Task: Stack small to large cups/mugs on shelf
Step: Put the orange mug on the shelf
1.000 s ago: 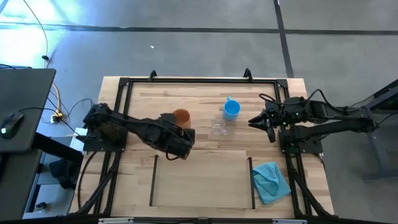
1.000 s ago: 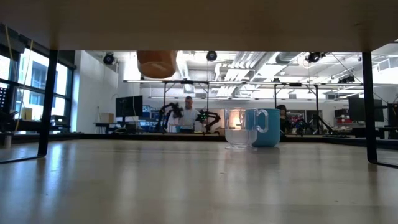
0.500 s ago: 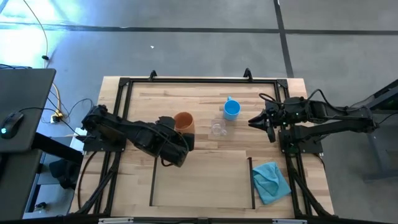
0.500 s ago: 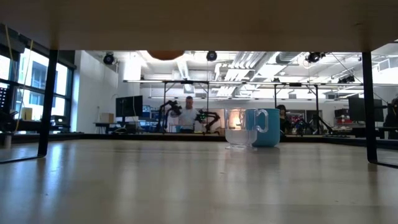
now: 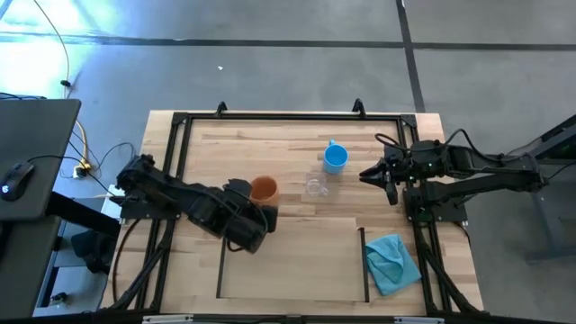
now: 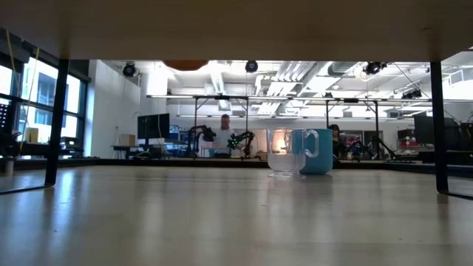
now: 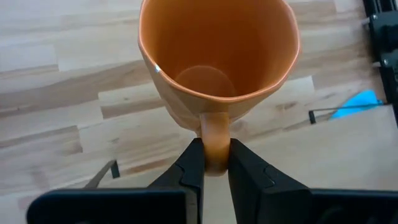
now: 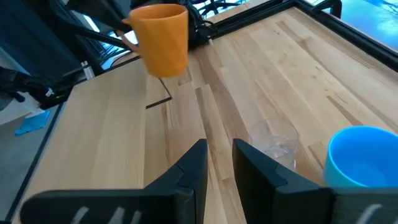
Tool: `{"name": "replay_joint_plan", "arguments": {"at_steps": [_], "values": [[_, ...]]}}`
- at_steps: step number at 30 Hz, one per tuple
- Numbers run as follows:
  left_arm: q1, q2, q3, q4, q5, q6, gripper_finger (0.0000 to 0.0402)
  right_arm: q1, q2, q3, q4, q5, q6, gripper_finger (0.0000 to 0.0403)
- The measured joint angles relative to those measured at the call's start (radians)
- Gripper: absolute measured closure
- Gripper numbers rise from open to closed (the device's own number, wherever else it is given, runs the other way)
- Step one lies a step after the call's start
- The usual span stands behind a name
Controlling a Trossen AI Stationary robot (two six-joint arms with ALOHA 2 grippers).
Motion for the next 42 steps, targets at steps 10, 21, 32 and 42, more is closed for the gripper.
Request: {"name": "replay_joint_plan", "arguments": {"at_steps": [10, 21, 32, 42], "values": [[-0.054, 0.0, 0.0, 0.0, -0.008, -0.013, 0.037, 0.0, 0.0, 0.0, 0.0, 0.011, 0.023, 0.0336], [-0.113, 0.002, 0.048, 0.001, -0.004, 0.097, 0.037, 0.0, 0.022, 0.0, 0.007, 0.017, 0.068, 0.0336], [-0.183, 0.002, 0.077, 0.001, -0.045, 0.221, 0.037, 0.0, 0.13, 0.0, 0.088, 0.027, 0.136, 0.0336], [-0.247, 0.011, 0.03, 0.0, -0.057, 0.03, 0.037, 0.0, 0.167, 0.0, 0.172, 0.026, 0.148, 0.0336]]}}
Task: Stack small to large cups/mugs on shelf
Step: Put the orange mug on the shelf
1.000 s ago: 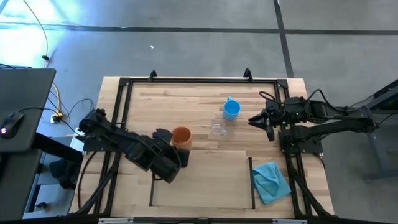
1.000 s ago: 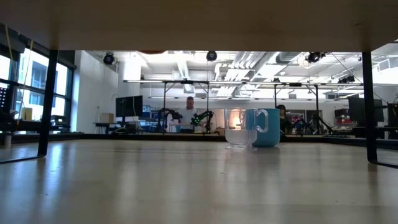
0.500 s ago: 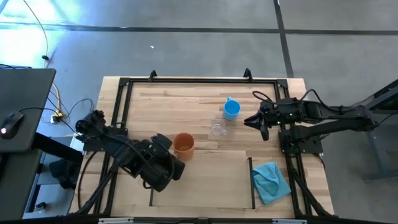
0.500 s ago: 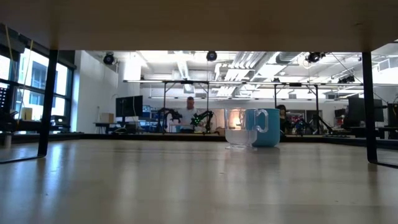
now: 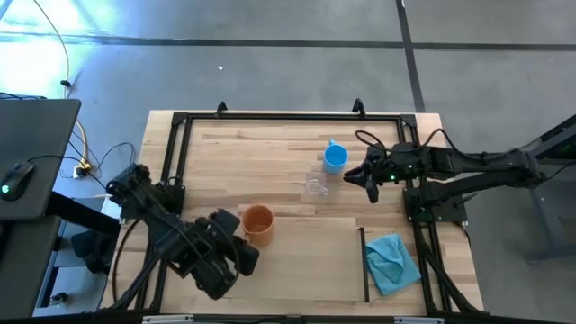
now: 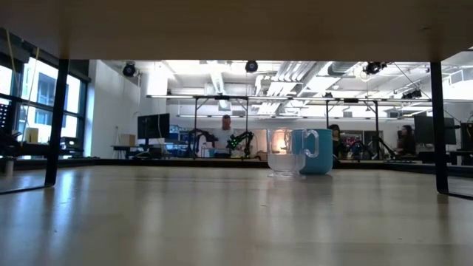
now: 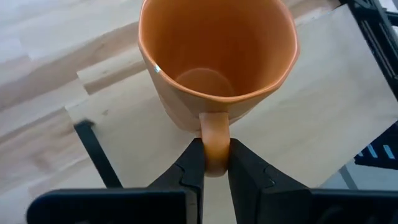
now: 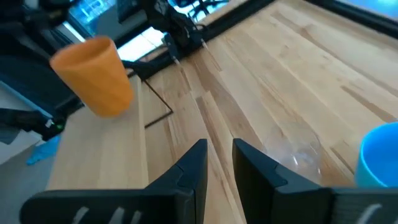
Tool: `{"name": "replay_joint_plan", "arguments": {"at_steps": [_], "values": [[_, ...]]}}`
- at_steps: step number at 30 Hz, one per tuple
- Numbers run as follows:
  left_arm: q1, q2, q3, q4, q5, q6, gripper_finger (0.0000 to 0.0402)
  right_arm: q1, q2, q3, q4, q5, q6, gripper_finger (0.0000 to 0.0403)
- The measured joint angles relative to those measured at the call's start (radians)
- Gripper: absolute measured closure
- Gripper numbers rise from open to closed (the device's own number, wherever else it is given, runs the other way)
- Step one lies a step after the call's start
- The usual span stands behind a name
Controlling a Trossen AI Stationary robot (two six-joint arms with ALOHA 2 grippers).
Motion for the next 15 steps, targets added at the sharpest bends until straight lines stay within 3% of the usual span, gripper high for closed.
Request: {"name": "replay_joint_plan", "arguments": {"at_steps": [8, 15], "values": [[-0.037, 0.072, 0.018, 0.0, -0.003, -0.166, 0.037, -0.001, -0.02, 0.0, 0.003, 0.0, -0.039, 0.0336], [-0.042, 0.167, 0.119, -0.001, 0.008, -0.203, 0.037, -0.001, -0.019, 0.0, 0.002, 0.0, -0.065, 0.0336]]}}
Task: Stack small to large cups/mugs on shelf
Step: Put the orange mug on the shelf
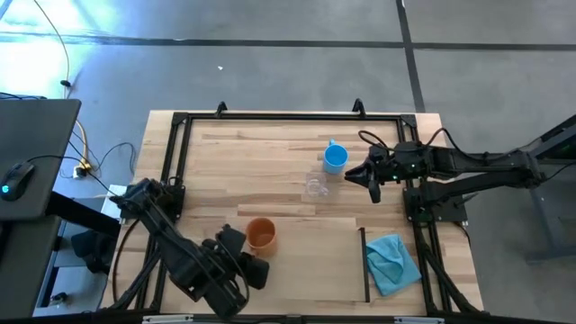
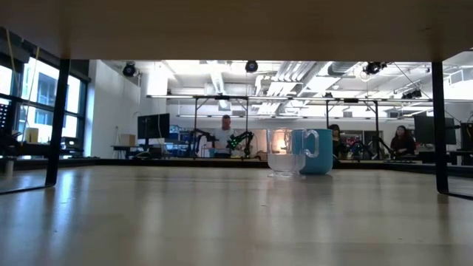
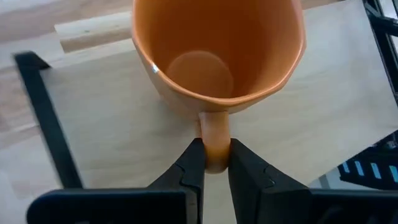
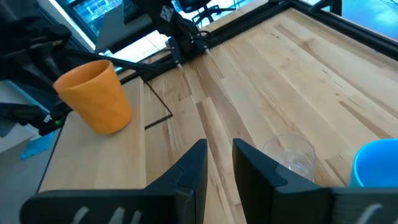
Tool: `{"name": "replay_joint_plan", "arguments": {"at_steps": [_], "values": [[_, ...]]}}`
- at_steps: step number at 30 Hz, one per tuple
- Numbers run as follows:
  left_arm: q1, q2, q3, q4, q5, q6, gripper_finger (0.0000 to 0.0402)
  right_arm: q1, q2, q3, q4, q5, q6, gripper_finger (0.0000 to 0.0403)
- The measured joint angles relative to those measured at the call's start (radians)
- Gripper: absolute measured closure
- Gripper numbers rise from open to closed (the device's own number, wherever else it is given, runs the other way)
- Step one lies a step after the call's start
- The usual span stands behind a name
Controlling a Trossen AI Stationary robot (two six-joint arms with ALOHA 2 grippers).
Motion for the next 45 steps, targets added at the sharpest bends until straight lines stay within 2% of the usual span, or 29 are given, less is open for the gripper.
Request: {"name": "replay_joint_plan", "arguments": {"at_steps": [5, 17, 45], "values": [[0.0, 0.041, 0.063, 0.003, 0.01, -0.005, 0.037, 0.0, 0.0, 0.0, 0.0, -0.004, -0.001, 0.0336], [-0.032, 0.048, 0.063, 0.001, 0.06, -0.066, 0.037, 0.001, 0.0, 0.0, 0.0, -0.017, 0.001, 0.0336], [-0.03, 0.013, 0.062, 0.001, 0.141, -0.056, 0.037, 0.001, 0.0, 0.0, 0.004, -0.016, -0.028, 0.0336]]}}
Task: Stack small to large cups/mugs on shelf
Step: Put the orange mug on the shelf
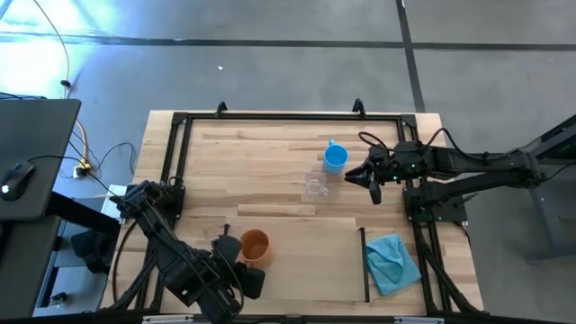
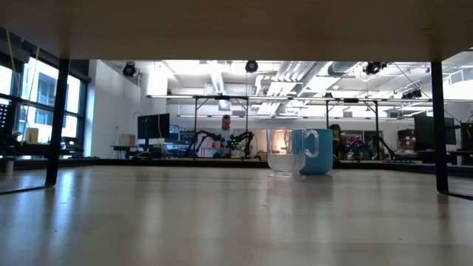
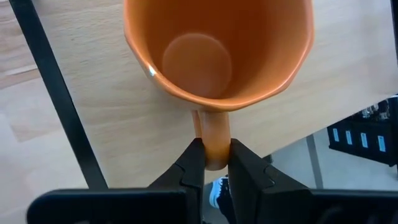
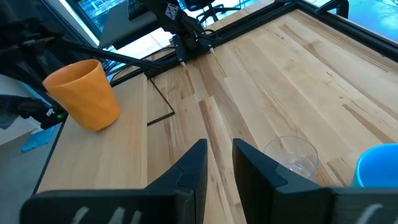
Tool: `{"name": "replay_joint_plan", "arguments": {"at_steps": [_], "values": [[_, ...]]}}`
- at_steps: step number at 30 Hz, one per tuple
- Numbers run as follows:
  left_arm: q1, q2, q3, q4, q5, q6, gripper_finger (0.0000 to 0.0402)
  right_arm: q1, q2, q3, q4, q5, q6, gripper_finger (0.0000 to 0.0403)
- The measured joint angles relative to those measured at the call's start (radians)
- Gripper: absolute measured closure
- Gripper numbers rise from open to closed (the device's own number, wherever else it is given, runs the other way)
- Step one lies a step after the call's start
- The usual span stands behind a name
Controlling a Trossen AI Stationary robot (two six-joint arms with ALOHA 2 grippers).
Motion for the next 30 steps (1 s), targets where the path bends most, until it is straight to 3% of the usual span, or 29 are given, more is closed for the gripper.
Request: {"name": "replay_joint_plan", "arguments": {"at_steps": [30], "values": [[0.001, -0.002, -0.01, -0.001, 0.05, 0.028, 0.037, 0.0, 0.0, 0.0, 0.004, 0.0, 0.01, 0.0336]]}}
